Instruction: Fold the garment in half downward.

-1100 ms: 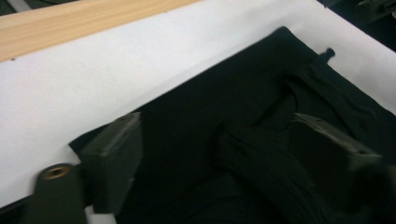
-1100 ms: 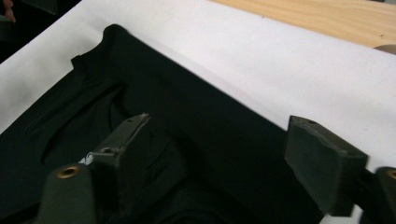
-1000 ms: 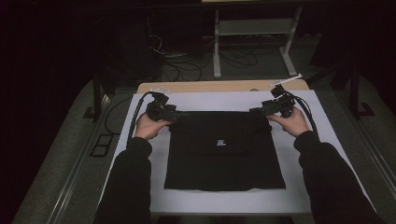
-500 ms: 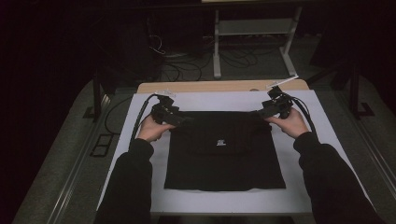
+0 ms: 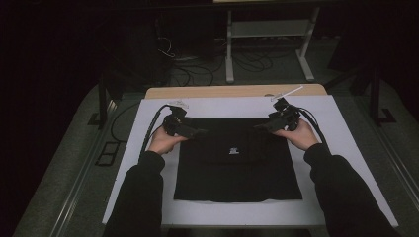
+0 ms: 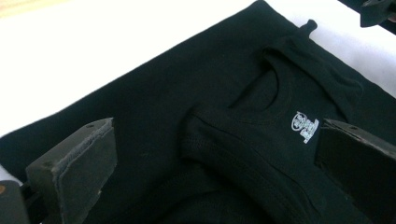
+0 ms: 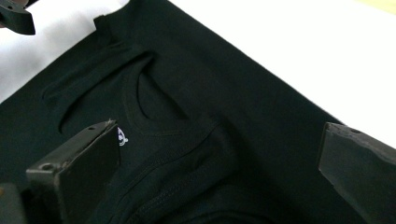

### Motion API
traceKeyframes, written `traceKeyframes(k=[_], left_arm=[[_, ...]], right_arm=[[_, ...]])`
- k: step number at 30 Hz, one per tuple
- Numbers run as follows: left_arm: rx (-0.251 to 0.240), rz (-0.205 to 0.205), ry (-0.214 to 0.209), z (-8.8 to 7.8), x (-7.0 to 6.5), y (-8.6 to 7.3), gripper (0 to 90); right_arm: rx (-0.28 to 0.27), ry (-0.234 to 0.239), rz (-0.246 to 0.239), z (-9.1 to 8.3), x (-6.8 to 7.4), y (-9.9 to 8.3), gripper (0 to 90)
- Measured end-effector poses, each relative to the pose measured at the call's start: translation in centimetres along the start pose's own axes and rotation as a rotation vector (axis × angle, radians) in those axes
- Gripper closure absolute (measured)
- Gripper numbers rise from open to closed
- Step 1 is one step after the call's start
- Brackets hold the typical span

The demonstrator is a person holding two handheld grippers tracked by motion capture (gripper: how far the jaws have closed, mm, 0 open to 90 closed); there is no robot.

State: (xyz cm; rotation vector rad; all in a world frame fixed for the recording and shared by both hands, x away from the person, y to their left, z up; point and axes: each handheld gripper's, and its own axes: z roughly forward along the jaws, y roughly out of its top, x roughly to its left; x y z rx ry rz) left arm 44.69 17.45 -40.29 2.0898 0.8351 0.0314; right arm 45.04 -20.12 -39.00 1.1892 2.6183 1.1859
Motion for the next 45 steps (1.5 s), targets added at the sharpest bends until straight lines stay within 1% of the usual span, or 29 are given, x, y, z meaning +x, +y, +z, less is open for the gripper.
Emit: traceKeyframes(k=[3, 4, 6, 7, 11, 14, 16, 18, 19, 21, 22, 23, 24, 26, 27, 30, 32, 33, 34, 35, 36, 37, 39, 40, 41, 42, 45], left_arm=[[0.005, -0.007, -0.009, 0.6, 0.2, -0.1, 0.0], [0.012, -0.014, -0.013, 0.8, 0.3, -0.2, 0.0], [0.024, -0.019, -0.007, 1.2, 0.6, -0.3, 0.0], [0.029, -0.024, -0.003, 1.4, 0.8, -0.4, 0.0], [0.029, -0.056, -0.009, 1.9, 1.4, -0.7, 1.5], [0.034, -0.068, -0.011, 2.1, 1.8, -1.0, 6.2], [0.036, -0.075, -0.008, 2.3, 2.0, -1.1, 9.8], [0.025, -0.085, -0.008, 2.5, 2.1, -1.2, 13.0], [0.031, -0.075, -0.004, 2.6, 2.1, -1.2, 13.9], [0.032, -0.064, -0.001, 2.8, 2.0, -1.2, 17.0], [0.027, -0.066, -0.003, 3.0, 2.0, -1.2, 19.7], [0.032, -0.059, -0.002, 3.2, 2.0, -1.3, 21.6], [0.029, -0.065, -0.005, 3.3, 2.0, -1.3, 23.5], [0.025, -0.079, -0.015, 3.6, 2.1, -1.4, 26.2], [0.030, -0.075, -0.018, 3.7, 2.2, -1.4, 27.8], [0.039, -0.064, -0.027, 4.0, 2.1, -1.5, 36.2], [0.032, -0.059, -0.034, 4.0, 2.1, -1.5, 42.6], [0.028, -0.058, -0.038, 4.1, 2.0, -1.5, 45.9], [0.025, -0.055, -0.030, 4.1, 2.0, -1.5, 50.1], [0.019, -0.048, -0.035, 4.2, 2.0, -1.5, 53.8], [0.021, -0.043, -0.040, 4.2, 1.9, -1.5, 55.6], [0.027, -0.031, -0.040, 4.4, 1.8, -1.5, 58.6], [0.049, -0.018, -0.040, 4.6, 1.6, -1.5, 61.8], [0.055, -0.015, -0.042, 4.8, 1.5, -1.5, 62.9], [0.062, -0.010, -0.036, 4.9, 1.4, -1.5, 65.1], [0.069, 0.003, -0.027, 4.9, 1.3, -1.5, 67.2], [0.072, 0.025, -0.003, 4.9, 1.0, -1.4, 76.2]], right_arm=[[0.011, -0.001, -0.003, 0.6, -0.1, -0.2, 0.0], [0.016, 0.001, 0.004, 0.8, -0.1, -0.3, 0.7], [0.022, 0.006, 0.002, 1.1, -0.3, -0.5, 2.3], [0.026, 0.004, 0.008, 1.3, -0.4, -0.5, 2.4], [0.029, 0.006, 0.015, 1.8, -0.7, -0.6, 6.7], [0.031, -0.001, 0.016, 2.2, -0.9, -0.7, 13.1], [0.034, 0.001, 0.015, 2.4, -1.0, -0.8, 15.4], [0.038, 0.008, 0.016, 2.6, -1.1, -0.9, 24.0], [0.039, 0.014, 0.013, 2.7, -1.1, -0.9, 25.7], [0.044, 0.020, 0.009, 2.8, -1.1, -1.0, 31.8], [0.048, 0.021, 0.010, 2.9, -1.1, -1.1, 33.5], [0.053, 0.015, 0.007, 2.9, -1.1, -1.1, 35.7], [0.056, 0.009, 0.005, 2.9, -1.1, -1.1, 39.9], [0.058, 0.009, 0.004, 2.9, -1.1, -1.2, 43.8], [0.057, 0.005, 0.002, 2.9, -1.1, -1.2, 47.1], [0.058, 0.009, 0.004, 2.8, -1.1, -1.2, 51.5], [0.054, 0.000, 0.011, 2.8, -1.1, -1.2, 55.7], [0.054, 0.001, 0.012, 2.9, -1.2, -1.2, 57.0], [0.054, -0.002, 0.014, 2.9, -1.2, -1.2, 57.6], [0.056, -0.002, 0.014, 3.0, -1.2, -1.3, 58.6], [0.060, -0.004, 0.012, 3.1, -1.2, -1.3, 60.2], [0.062, -0.006, 0.008, 3.2, -1.2, -1.3, 60.9], [0.064, -0.006, 0.010, 3.4, -1.1, -1.4, 65.9], [0.059, -0.002, 0.008, 3.5, -1.1, -1.4, 66.8], [0.057, 0.002, 0.012, 3.5, -1.0, -1.4, 69.6], [0.060, 0.011, 0.017, 3.6, -1.0, -1.4, 72.0], [0.061, 0.016, 0.016, 3.7, -0.9, -1.4, 80.8]])
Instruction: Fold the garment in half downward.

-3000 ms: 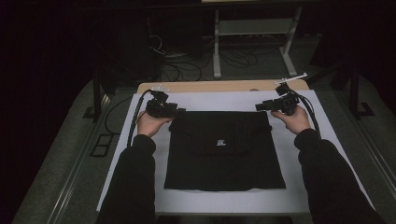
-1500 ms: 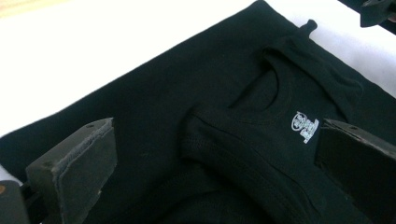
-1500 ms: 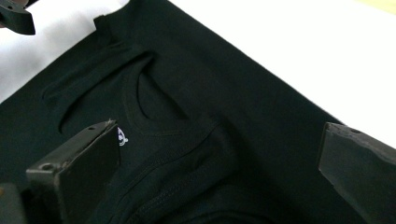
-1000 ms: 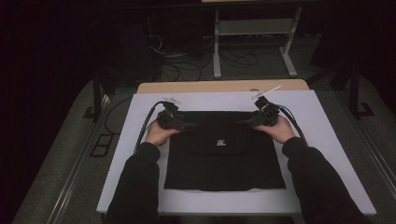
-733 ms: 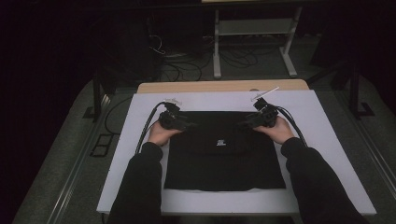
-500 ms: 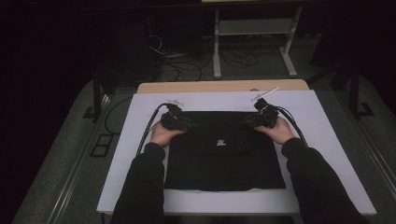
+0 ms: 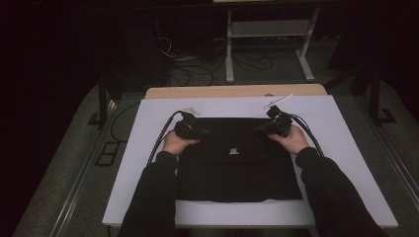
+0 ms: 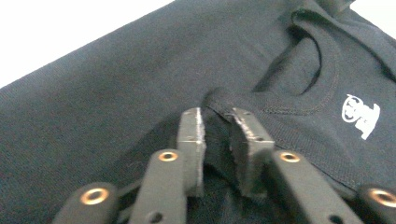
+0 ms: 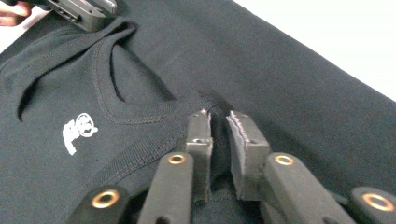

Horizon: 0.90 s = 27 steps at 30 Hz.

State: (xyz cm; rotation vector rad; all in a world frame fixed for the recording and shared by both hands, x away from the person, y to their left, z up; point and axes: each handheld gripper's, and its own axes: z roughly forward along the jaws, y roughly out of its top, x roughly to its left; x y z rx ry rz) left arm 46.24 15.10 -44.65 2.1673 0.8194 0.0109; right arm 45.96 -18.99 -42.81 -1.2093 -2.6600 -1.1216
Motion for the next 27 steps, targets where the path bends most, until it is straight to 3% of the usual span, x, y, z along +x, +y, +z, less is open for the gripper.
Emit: traceKeyframes(k=[4, 9, 13, 27], left_arm=[[-0.006, 0.005, 0.009, -0.2, -0.2, 0.1, 84.6], [-0.002, -0.028, -0.032, -0.4, 0.0, 0.1, 86.9], [-0.005, -0.043, -0.026, -0.8, 0.0, 0.2, 87.3], [-0.045, -0.021, 0.008, -3.1, -0.9, 1.2, 87.5]], right_arm=[[-0.004, -0.002, -0.004, -0.2, 0.0, 0.0, 83.1], [-0.004, 0.019, 0.007, -0.5, -0.1, 0.0, 84.0], [-0.017, 0.027, 0.010, -1.1, -0.1, 0.0, 84.1], [-0.088, 0.022, 0.004, -3.3, 0.4, -0.1, 84.1]])
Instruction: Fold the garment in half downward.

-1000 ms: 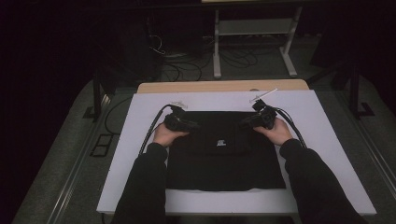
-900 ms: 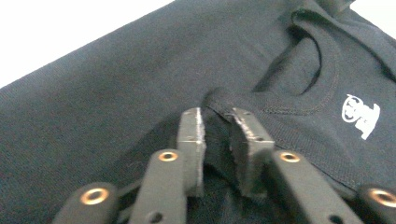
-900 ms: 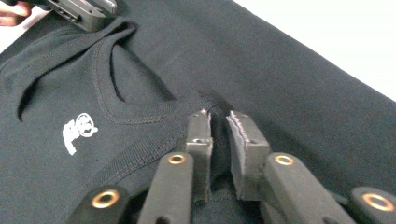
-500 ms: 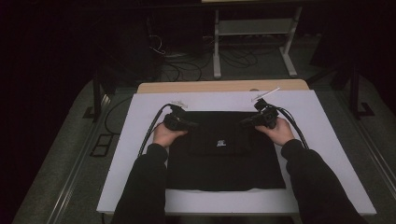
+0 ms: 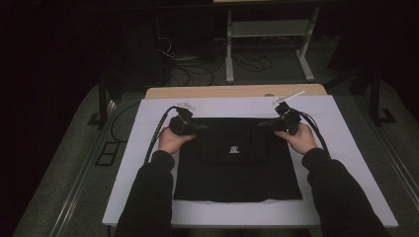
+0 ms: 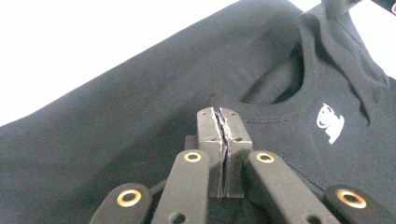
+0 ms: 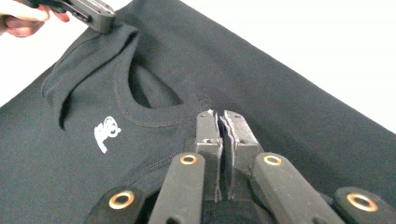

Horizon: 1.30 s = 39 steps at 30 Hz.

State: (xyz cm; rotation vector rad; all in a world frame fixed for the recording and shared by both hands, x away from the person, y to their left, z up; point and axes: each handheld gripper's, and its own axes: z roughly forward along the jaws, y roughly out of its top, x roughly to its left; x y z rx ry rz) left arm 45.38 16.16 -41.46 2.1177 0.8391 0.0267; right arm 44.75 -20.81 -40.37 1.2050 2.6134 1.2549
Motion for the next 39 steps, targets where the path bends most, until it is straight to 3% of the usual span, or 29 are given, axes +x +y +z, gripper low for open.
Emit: traceKeyframes(k=[9, 19, 34, 39], left_arm=[[-0.025, 0.020, 0.005, -1.6, -1.2, 0.9, 87.5], [-0.028, 0.075, 0.007, -2.7, -2.8, 1.9, 87.4], [-0.044, 0.085, 0.018, -4.4, -4.0, 2.2, 87.3], [-0.063, 0.084, 0.000, -4.7, -4.6, 2.1, 87.3]], right_arm=[[-0.029, 0.001, -0.001, -1.1, 0.3, -0.2, 84.1], [-0.049, 0.001, -0.024, -2.4, 1.3, 0.1, 84.1], [-0.073, 0.013, -0.050, -4.4, 2.7, 0.0, 84.2], [-0.085, 0.030, -0.042, -4.5, 2.9, -0.7, 84.2]])
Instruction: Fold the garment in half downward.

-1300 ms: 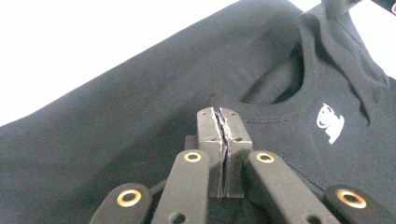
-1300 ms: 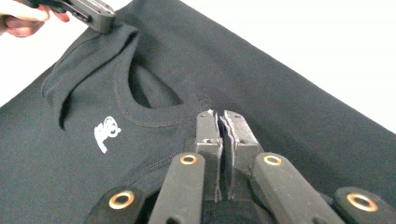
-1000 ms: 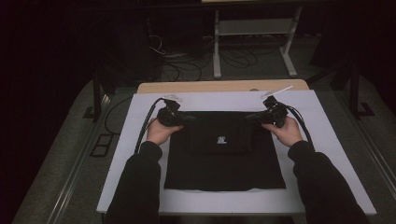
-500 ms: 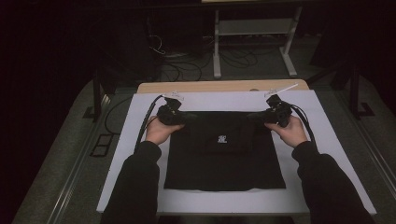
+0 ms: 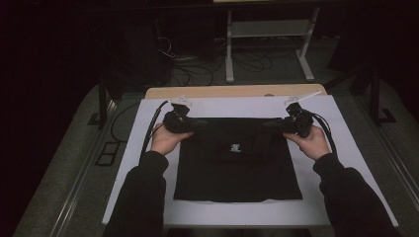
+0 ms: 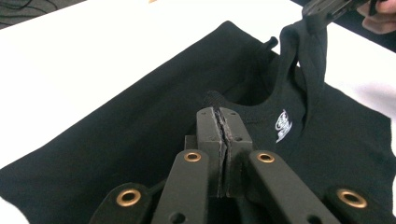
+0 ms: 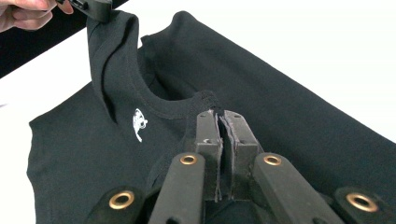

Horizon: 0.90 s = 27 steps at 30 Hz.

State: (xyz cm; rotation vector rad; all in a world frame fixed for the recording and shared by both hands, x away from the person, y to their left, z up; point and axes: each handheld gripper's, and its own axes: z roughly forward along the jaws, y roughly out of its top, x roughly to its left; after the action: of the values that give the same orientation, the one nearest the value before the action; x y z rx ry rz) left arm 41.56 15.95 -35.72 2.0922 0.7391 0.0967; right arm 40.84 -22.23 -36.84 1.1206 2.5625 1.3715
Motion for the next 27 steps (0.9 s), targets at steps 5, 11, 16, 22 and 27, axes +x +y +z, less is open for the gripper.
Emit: traceKeyframes(k=[5, 11, 16, 22, 27], left_arm=[[0.000, 0.003, -0.007, -0.1, -0.6, -0.7, 87.3], [-0.007, -0.013, -0.009, -0.2, -0.8, -1.8, 87.3], [-0.027, -0.028, -0.017, -0.2, -1.2, -2.7, 87.2], [-0.038, -0.034, -0.030, -0.2, -1.9, -3.9, 87.2], [-0.062, -0.058, -0.042, -0.4, -2.2, -5.2, 87.2]], right_arm=[[-0.001, 0.010, 0.010, -0.2, 0.3, -1.0, 84.2], [-0.006, 0.021, 0.023, -0.4, 0.4, -2.3, 84.1], [-0.012, 0.034, 0.035, -0.4, 0.5, -3.3, 84.1], [-0.010, 0.051, 0.042, -0.5, 0.9, -4.0, 84.1], [-0.011, 0.062, 0.043, -0.8, 1.4, -4.6, 84.1]])
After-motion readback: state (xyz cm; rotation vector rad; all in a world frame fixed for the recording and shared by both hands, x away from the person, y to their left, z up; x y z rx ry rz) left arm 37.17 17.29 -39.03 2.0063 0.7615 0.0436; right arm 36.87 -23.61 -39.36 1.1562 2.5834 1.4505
